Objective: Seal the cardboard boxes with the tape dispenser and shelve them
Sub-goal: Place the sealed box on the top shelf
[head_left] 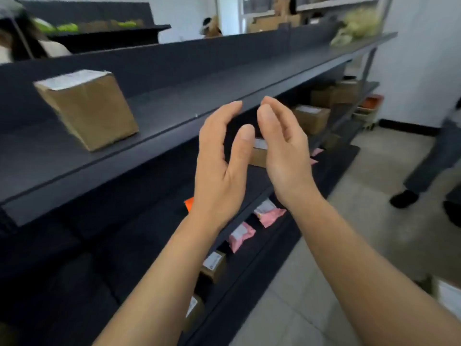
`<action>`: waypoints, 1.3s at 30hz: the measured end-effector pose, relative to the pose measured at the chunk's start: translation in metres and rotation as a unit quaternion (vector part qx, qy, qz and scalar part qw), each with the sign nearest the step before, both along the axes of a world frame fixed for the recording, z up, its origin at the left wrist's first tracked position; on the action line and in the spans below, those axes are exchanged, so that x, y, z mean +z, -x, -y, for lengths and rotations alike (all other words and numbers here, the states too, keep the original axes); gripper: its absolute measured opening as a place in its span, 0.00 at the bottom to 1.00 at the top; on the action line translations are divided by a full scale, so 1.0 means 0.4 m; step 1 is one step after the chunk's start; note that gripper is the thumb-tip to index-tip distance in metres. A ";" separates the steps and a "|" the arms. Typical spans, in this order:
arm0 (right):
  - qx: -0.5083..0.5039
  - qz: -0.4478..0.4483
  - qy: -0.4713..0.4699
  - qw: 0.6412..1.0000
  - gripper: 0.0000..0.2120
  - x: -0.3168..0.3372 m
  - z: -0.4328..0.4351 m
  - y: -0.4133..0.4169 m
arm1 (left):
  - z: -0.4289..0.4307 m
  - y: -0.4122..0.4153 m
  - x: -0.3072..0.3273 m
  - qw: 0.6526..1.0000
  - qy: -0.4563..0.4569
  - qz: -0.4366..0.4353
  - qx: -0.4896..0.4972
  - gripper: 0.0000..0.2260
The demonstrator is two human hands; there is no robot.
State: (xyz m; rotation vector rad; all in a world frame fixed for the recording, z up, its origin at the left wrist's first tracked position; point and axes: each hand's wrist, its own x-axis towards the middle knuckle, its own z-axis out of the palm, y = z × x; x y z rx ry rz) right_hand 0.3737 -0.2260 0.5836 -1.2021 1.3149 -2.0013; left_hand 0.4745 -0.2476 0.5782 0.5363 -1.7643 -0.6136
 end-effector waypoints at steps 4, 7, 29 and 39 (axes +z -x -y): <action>-0.126 0.014 -0.029 0.992 0.28 -0.075 -0.145 0.144 | -0.074 0.163 -0.069 0.989 -0.063 0.001 -0.134 0.18; -0.233 0.043 -0.057 0.970 0.24 -0.126 -0.284 0.246 | -0.154 0.298 -0.123 0.970 -0.096 0.010 -0.223 0.20; -0.491 0.230 -0.359 0.760 0.24 -0.827 -1.039 0.835 | -0.754 1.046 -0.813 0.789 -0.299 0.308 -0.440 0.15; -0.417 0.340 -0.463 0.704 0.35 -1.247 -1.144 0.973 | -0.873 1.163 -1.251 0.700 -0.375 0.453 -0.404 0.22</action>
